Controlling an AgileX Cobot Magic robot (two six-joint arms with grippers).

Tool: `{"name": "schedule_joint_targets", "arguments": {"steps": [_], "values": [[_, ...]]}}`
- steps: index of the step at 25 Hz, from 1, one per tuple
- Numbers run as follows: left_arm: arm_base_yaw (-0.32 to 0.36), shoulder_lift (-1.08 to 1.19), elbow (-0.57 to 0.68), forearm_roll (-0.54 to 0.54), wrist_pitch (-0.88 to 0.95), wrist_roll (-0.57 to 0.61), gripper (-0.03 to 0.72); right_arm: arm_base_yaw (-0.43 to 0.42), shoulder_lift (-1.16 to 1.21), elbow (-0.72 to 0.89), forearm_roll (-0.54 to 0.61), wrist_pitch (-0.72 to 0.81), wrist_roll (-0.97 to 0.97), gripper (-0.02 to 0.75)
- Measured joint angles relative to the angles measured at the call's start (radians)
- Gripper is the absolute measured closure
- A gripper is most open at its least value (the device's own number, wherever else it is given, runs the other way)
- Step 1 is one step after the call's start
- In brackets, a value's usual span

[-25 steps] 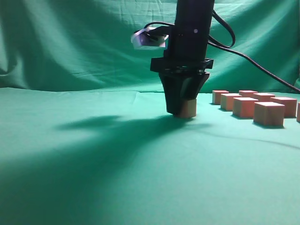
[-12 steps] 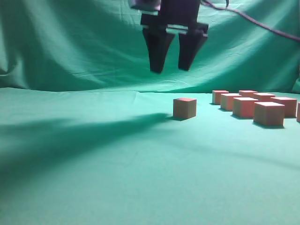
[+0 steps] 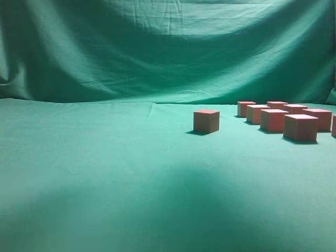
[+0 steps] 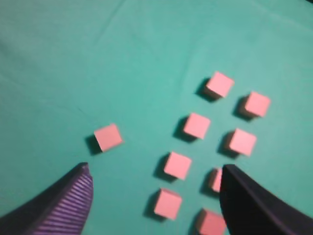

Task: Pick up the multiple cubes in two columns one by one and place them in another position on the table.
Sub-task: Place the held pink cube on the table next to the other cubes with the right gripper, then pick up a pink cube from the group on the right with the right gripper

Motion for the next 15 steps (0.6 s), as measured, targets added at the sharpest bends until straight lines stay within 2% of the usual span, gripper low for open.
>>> {"name": "schedule_joint_targets", "arguments": {"steps": [8,12,15], "values": [[0.000,0.000,0.000,0.000,0.000,0.000,0.688,-0.219,-0.260,0.462,-0.012,0.006,0.090,0.206],[0.000,0.000,0.000,0.000,0.000,0.000,0.688,-0.275,-0.294,0.644,-0.017,-0.001,0.107,0.206],[0.000,0.000,0.000,0.000,0.000,0.000,0.688,-0.302,-0.292,0.770,-0.020,-0.090,0.109,0.206]]}}
